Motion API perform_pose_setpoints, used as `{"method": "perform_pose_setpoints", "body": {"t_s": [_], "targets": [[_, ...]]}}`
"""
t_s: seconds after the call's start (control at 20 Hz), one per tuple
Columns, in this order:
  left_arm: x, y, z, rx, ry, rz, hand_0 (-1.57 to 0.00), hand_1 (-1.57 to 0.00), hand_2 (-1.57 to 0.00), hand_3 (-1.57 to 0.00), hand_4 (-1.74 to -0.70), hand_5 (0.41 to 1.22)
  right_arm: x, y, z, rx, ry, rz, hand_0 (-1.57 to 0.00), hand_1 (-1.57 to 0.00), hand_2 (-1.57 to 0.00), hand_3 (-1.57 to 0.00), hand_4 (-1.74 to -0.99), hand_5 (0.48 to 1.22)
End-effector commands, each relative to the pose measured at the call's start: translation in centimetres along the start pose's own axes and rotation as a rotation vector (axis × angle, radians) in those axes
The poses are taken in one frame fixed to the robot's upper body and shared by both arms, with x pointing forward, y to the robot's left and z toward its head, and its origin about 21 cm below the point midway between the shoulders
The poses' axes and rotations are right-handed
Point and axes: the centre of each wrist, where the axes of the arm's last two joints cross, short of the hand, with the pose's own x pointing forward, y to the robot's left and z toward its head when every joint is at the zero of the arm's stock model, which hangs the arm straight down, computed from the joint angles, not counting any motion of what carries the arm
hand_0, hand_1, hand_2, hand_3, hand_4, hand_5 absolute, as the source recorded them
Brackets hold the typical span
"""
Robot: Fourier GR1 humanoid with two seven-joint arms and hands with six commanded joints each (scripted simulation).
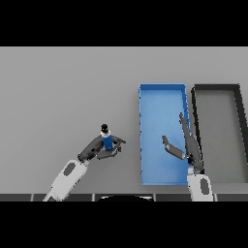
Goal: Pick up the blue pipe and place it into the blue bin.
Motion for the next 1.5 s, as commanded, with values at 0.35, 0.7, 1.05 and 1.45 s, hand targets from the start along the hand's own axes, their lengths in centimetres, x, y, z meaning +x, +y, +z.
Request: {"method": "perform_pose_setpoints", "body": {"t_s": [0.35,0.7,1.05,1.45], "targets": [[0.7,-2.1,-0.4,0.010,-0.112,-0.037,-1.44,-1.46,-1.48,-1.47,-1.48,1.179,0.0,-0.1,-0.8,-0.006,0.014,-0.020,0.00,0.00,0.00,0.00,-1.217,0.631],[5.8,-1.7,-1.7,-0.010,-0.266,-0.035,-1.54,-1.55,-1.55,-1.55,-1.47,1.212,-0.2,-0.3,-0.5,-0.003,0.031,0.015,0.00,0.00,0.00,0.00,-1.204,0.640],[9.1,-2.5,-2.2,-0.086,-0.284,-0.071,-1.57,-1.57,-1.57,-1.57,-1.47,1.219,-0.5,-0.4,-0.7,-0.011,0.019,0.028,0.00,0.00,0.00,0.00,-1.155,0.642],[8.7,-2.7,-2.4,-0.093,-0.278,-0.074,-1.57,-1.57,-1.57,-1.57,-1.47,1.220,0.0,1.5,4.0,-0.161,0.050,0.046,0.00,0.00,0.00,0.00,-1.191,0.642]]}}
